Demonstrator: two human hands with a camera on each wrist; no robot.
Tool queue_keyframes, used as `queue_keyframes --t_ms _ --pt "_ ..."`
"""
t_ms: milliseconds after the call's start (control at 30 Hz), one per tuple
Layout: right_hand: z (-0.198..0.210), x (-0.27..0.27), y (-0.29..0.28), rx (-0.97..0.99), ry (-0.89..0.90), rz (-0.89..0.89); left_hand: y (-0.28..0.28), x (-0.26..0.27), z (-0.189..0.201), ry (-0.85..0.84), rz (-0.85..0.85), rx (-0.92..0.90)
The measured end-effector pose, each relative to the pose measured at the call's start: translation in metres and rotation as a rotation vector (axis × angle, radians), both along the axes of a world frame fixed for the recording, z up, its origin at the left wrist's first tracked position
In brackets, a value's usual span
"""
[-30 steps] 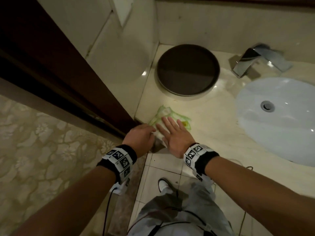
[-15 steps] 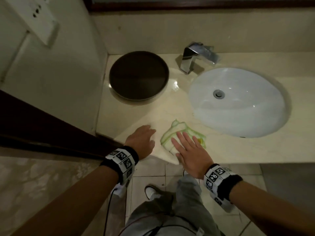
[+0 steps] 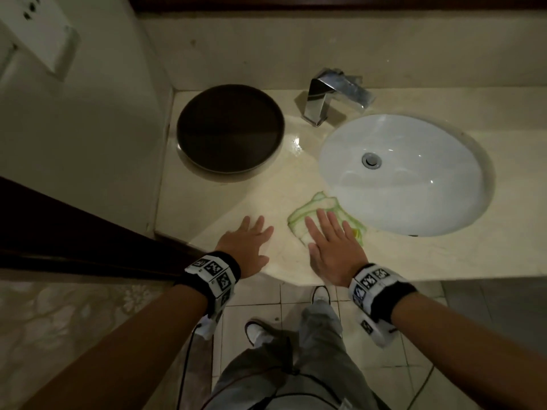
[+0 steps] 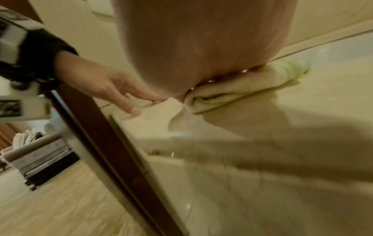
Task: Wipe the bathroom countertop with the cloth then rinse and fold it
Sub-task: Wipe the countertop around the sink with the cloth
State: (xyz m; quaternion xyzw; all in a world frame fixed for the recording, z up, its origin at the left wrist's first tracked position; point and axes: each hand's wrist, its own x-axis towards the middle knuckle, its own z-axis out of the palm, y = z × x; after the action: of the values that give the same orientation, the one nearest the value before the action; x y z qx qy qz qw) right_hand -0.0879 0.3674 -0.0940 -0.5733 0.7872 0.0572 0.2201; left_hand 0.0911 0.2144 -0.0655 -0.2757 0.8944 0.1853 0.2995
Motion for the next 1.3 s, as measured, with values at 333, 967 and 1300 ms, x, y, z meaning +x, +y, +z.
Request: queue_keyframes --t_ms 333,967,1300 --pt "-0.004 -0.019 -0.1 0.002 0.049 -0.092 -0.005 -0.001 0.002 -0.02 0.041 0.055" --pt "-0.004 0.087 0.0 -0.142 0.056 0.016 0.002 -0.002 0.002 0.107 0.104 0.018" --pt "-0.019 0.063 0.001 -0.143 0.011 0.041 0.02 -0.012 -0.012 0.26 0.133 -0.091"
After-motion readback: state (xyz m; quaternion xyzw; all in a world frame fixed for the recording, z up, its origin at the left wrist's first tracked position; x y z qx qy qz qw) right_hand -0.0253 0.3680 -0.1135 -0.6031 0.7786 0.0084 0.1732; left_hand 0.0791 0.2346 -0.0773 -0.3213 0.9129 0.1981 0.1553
